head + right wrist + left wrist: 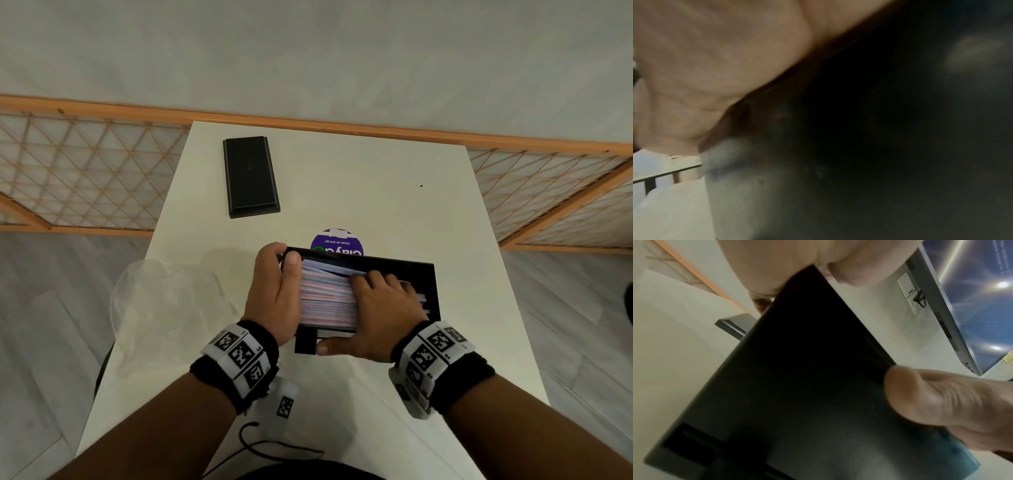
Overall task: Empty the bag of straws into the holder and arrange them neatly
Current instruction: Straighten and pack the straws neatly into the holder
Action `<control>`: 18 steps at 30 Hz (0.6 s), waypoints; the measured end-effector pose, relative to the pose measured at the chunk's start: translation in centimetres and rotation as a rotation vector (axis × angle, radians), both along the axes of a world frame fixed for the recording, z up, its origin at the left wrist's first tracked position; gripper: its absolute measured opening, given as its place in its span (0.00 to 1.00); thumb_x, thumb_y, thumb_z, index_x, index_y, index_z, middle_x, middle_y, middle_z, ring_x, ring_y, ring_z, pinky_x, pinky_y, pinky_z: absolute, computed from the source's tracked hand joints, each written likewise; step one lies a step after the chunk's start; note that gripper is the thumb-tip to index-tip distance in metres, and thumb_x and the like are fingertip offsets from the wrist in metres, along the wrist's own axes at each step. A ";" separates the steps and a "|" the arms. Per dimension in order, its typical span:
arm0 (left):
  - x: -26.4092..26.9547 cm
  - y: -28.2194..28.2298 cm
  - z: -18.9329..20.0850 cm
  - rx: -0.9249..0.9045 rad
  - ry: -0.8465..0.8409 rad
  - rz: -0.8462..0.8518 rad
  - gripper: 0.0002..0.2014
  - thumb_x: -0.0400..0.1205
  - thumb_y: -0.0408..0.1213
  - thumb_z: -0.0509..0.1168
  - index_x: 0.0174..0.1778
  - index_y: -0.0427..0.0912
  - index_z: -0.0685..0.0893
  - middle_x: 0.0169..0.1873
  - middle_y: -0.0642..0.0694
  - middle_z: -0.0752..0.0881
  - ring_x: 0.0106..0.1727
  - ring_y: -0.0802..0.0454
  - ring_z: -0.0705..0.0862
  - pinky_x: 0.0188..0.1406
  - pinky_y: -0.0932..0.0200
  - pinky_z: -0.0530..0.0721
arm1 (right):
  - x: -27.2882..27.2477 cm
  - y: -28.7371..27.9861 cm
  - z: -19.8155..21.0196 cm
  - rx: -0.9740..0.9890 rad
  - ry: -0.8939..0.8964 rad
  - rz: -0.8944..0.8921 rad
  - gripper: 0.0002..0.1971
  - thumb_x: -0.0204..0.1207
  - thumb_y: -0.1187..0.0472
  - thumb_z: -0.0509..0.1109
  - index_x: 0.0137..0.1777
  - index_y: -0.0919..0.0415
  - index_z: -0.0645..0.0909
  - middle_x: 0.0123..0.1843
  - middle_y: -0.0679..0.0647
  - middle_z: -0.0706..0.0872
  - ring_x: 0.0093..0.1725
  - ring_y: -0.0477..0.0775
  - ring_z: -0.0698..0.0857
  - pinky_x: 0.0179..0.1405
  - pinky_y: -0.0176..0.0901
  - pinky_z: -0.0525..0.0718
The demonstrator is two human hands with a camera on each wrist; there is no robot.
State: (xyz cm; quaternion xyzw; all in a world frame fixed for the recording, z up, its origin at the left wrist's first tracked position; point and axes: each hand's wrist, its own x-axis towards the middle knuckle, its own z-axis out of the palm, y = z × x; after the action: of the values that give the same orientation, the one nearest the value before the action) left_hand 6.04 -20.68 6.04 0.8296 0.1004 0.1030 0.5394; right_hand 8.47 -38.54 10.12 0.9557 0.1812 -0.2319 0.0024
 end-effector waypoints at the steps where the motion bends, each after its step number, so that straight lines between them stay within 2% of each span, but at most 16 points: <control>1: 0.0 0.0 0.0 -0.009 -0.004 -0.006 0.30 0.83 0.64 0.42 0.61 0.42 0.73 0.56 0.47 0.78 0.54 0.61 0.77 0.58 0.67 0.75 | -0.1 0.2 -0.1 -0.009 -0.007 0.019 0.63 0.44 0.08 0.53 0.76 0.49 0.66 0.70 0.50 0.75 0.69 0.59 0.74 0.74 0.64 0.70; 4: -0.1 0.0 0.2 0.011 0.018 0.002 0.33 0.83 0.64 0.42 0.67 0.39 0.73 0.62 0.46 0.78 0.60 0.56 0.77 0.64 0.64 0.75 | 0.0 0.4 0.0 -0.024 -0.032 0.080 0.58 0.47 0.10 0.53 0.73 0.47 0.70 0.66 0.49 0.75 0.66 0.57 0.74 0.71 0.61 0.71; 6: 0.0 0.3 1.4 0.122 -0.040 0.003 0.32 0.83 0.60 0.47 0.69 0.36 0.75 0.64 0.46 0.77 0.64 0.55 0.75 0.65 0.70 0.70 | 0.4 -0.2 0.0 -0.020 -0.013 0.058 0.57 0.47 0.11 0.57 0.74 0.46 0.70 0.67 0.48 0.75 0.67 0.57 0.74 0.73 0.63 0.70; 7: 0.1 0.5 2.3 0.215 -0.106 -0.035 0.28 0.83 0.57 0.51 0.65 0.36 0.77 0.61 0.47 0.78 0.61 0.54 0.75 0.62 0.71 0.70 | 0.6 -0.5 -0.1 -0.019 0.012 0.034 0.58 0.47 0.12 0.60 0.76 0.47 0.67 0.69 0.49 0.74 0.69 0.58 0.74 0.75 0.64 0.68; 9: 0.3 0.7 4.3 0.386 -0.199 -0.201 0.20 0.77 0.50 0.57 0.55 0.39 0.80 0.51 0.48 0.80 0.53 0.53 0.75 0.54 0.63 0.76 | 0.7 -0.8 -0.5 -0.007 0.070 0.012 0.59 0.50 0.17 0.67 0.79 0.49 0.62 0.74 0.49 0.73 0.73 0.59 0.73 0.78 0.66 0.65; 11: 0.6 -0.1 6.2 0.499 -0.080 -0.455 0.20 0.70 0.51 0.59 0.53 0.43 0.80 0.49 0.49 0.80 0.51 0.50 0.76 0.52 0.51 0.80 | 0.6 -0.8 -0.8 0.030 0.099 0.032 0.56 0.55 0.23 0.72 0.81 0.48 0.59 0.76 0.47 0.73 0.75 0.58 0.72 0.78 0.65 0.66; 14: 1.2 -2.1 6.3 0.887 0.284 -0.783 0.31 0.69 0.58 0.69 0.64 0.47 0.74 0.59 0.49 0.77 0.63 0.47 0.76 0.65 0.46 0.79 | 0.6 -0.9 -1.0 0.092 0.108 0.044 0.50 0.60 0.31 0.74 0.82 0.44 0.60 0.76 0.44 0.74 0.74 0.57 0.74 0.77 0.62 0.69; 16: 1.3 -2.9 5.0 1.037 0.446 -0.833 0.39 0.70 0.57 0.74 0.74 0.47 0.68 0.68 0.48 0.75 0.71 0.46 0.73 0.74 0.44 0.74 | 0.6 -1.2 -0.8 0.085 0.124 0.048 0.49 0.61 0.33 0.75 0.81 0.43 0.61 0.75 0.44 0.75 0.74 0.56 0.74 0.77 0.60 0.69; 18: 1.4 -3.2 3.9 1.078 0.464 -0.786 0.40 0.72 0.53 0.74 0.77 0.47 0.66 0.72 0.47 0.75 0.74 0.45 0.73 0.78 0.43 0.70 | 0.6 -1.4 -0.4 0.064 0.121 0.051 0.46 0.62 0.33 0.76 0.79 0.44 0.64 0.74 0.45 0.75 0.73 0.56 0.74 0.76 0.59 0.69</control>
State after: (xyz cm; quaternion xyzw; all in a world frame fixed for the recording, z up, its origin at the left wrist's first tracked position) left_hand 7.39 -23.88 9.93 0.9566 -0.1593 -0.2436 0.0153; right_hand 9.09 -39.89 9.68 0.9346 0.2127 -0.2833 -0.0332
